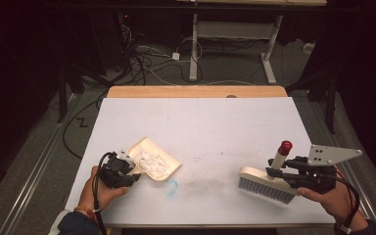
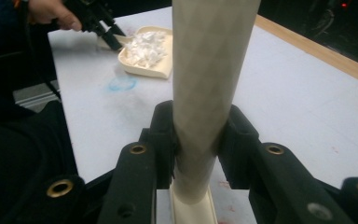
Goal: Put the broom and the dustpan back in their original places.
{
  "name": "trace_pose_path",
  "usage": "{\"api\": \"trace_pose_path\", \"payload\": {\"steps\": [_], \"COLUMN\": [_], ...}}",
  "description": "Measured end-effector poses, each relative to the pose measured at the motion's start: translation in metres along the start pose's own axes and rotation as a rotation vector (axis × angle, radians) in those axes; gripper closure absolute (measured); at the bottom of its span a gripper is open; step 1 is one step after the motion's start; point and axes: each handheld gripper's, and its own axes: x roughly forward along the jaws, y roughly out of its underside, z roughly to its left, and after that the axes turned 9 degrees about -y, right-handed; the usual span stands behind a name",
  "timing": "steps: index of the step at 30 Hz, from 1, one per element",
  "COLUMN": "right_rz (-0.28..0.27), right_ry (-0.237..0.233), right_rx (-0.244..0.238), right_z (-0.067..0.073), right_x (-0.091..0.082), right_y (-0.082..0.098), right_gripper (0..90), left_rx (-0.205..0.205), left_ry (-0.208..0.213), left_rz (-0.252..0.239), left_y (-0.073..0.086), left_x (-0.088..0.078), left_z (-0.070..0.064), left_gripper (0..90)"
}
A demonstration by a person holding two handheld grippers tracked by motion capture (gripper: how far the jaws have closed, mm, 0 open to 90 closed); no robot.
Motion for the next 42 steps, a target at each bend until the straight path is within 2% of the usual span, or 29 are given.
{"api": "trace_pose_path", "payload": {"steps": [4,8,12,17,21,25,27,30,31,34,35,39,41,42], "right_rz": [0.000,0.009,0.022,0.051,0.036,0.023,0.023,0.018,0.017,0.013,0.012,0.011,0.003,0.002], "right_ry": [0.012,0.009,0.012,-0.006,-0.007,0.001,0.010,0.025,0.031,0.048,0.058,0.100,0.111,0.123], "right_rx": [0.021,0.048,0.063,0.080,0.101,0.121,0.126,0.132,0.134,0.135,0.140,0.151,0.162,0.167], "right_z": [-0.007,-0.014,-0.020,-0.030,-0.045,-0.055,-0.058,-0.062,-0.063,-0.066,-0.067,-0.072,-0.075,-0.076], "right_x": [-0.005,-0.007,-0.003,0.005,0.010,0.015,0.017,0.019,0.019,0.020,0.021,0.023,0.024,0.024], "right_y": [0.003,0.005,0.006,0.008,0.008,0.008,0.008,0.008,0.008,0.008,0.008,0.008,0.009,0.009], "right_gripper": [70.4,70.4,70.3,70.2,70.1,69.5,69.0,68.0,67.7,66.7,66.3,64.6,64.1,63.8], "left_rx": [-0.035,-0.097,-0.151,-0.236,-0.284,-0.313,-0.319,-0.338,-0.331,-0.326,-0.312,-0.308,-0.298,-0.297], "left_ry": [-0.021,-0.059,-0.109,-0.144,-0.154,-0.164,-0.161,-0.165,-0.167,-0.122,-0.117,-0.118,-0.132,-0.124], "left_rz": [-0.015,-0.030,-0.043,-0.052,-0.062,-0.069,-0.061,-0.062,-0.060,-0.078,-0.076,-0.091,-0.111,-0.128], "left_y": [0.003,0.004,0.004,0.006,0.006,0.003,0.001,-0.003,-0.004,-0.004,-0.004,-0.004,-0.003,-0.003], "left_x": [0.000,0.001,0.004,0.007,0.010,0.013,0.014,0.014,0.013,0.011,0.010,0.007,0.004,0.002], "left_z": [0.006,0.014,0.024,0.034,0.038,0.035,0.031,0.021,0.019,0.014,0.012,0.004,0.002,0.002], "left_gripper": [63.1,63.1,63.1,63.1,63.1,62.9,62.1,50.9,47.6,46.8,46.1,43.0,40.5,38.3]}}
